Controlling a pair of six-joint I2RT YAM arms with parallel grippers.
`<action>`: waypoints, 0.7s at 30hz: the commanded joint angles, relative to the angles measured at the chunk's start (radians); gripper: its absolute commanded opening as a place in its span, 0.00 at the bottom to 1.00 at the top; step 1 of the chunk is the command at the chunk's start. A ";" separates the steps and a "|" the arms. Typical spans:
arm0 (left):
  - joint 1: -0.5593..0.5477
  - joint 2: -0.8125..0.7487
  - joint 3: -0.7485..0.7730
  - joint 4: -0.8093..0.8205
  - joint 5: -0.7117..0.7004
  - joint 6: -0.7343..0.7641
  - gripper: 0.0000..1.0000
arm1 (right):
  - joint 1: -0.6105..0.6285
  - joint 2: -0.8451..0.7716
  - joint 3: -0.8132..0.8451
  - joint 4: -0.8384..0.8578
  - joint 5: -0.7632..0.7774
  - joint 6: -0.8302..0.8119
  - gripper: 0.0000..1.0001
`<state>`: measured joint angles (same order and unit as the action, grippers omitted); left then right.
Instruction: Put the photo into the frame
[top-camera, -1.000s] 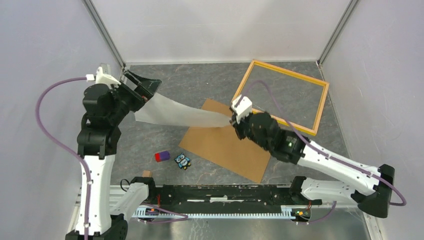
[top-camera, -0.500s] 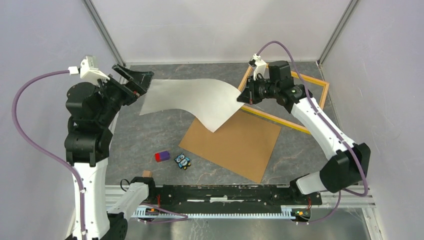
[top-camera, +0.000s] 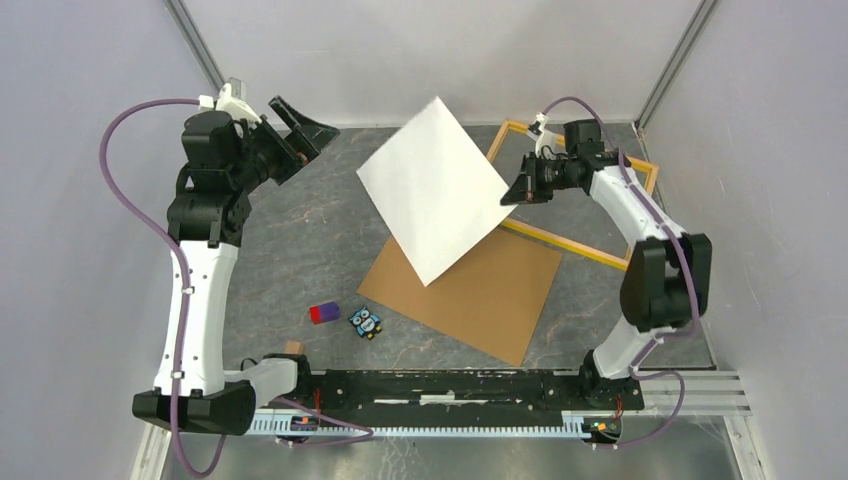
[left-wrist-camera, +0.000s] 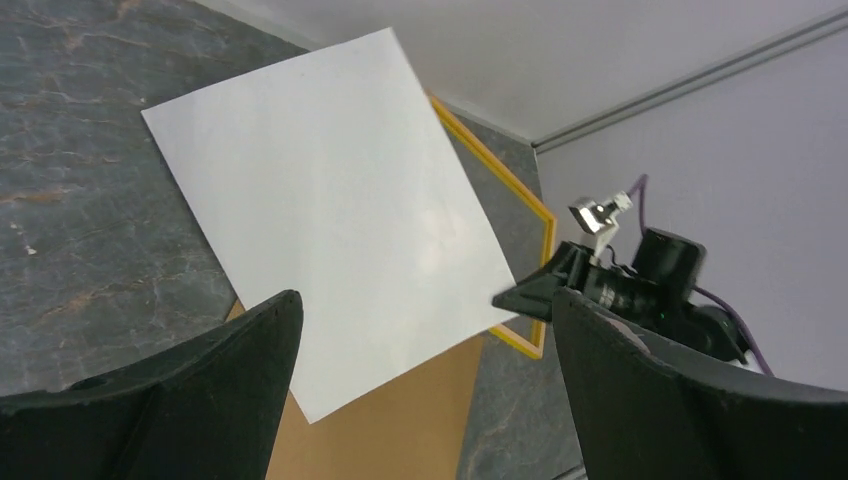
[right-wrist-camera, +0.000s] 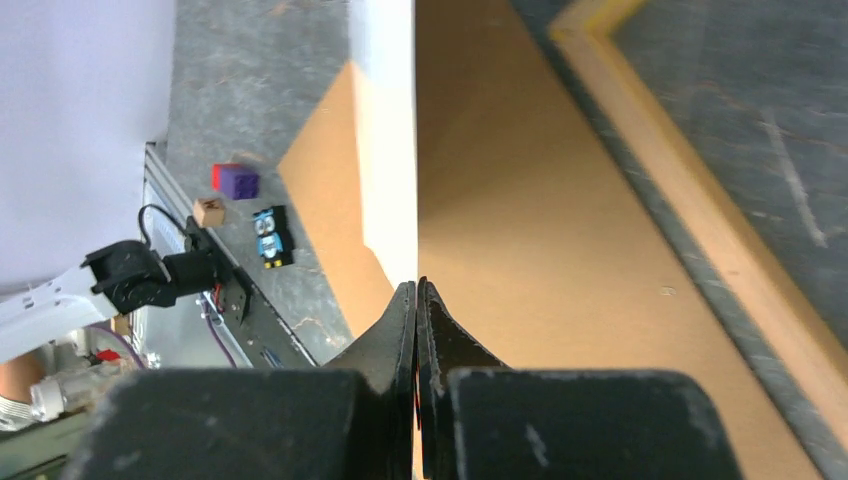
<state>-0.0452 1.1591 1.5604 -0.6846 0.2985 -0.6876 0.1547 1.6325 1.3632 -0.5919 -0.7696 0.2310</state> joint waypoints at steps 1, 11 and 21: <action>0.000 0.011 -0.087 0.154 0.133 -0.044 1.00 | -0.095 0.143 0.128 -0.150 -0.048 -0.146 0.00; -0.211 0.185 -0.125 0.193 0.073 0.026 1.00 | -0.219 0.412 0.424 -0.340 0.279 -0.395 0.00; -0.309 0.263 -0.169 0.258 0.053 -0.018 1.00 | -0.206 0.608 0.685 -0.354 0.653 -0.529 0.02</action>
<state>-0.3382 1.4075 1.3834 -0.4953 0.3668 -0.7071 -0.0650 2.2173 1.9347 -0.9535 -0.2733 -0.2062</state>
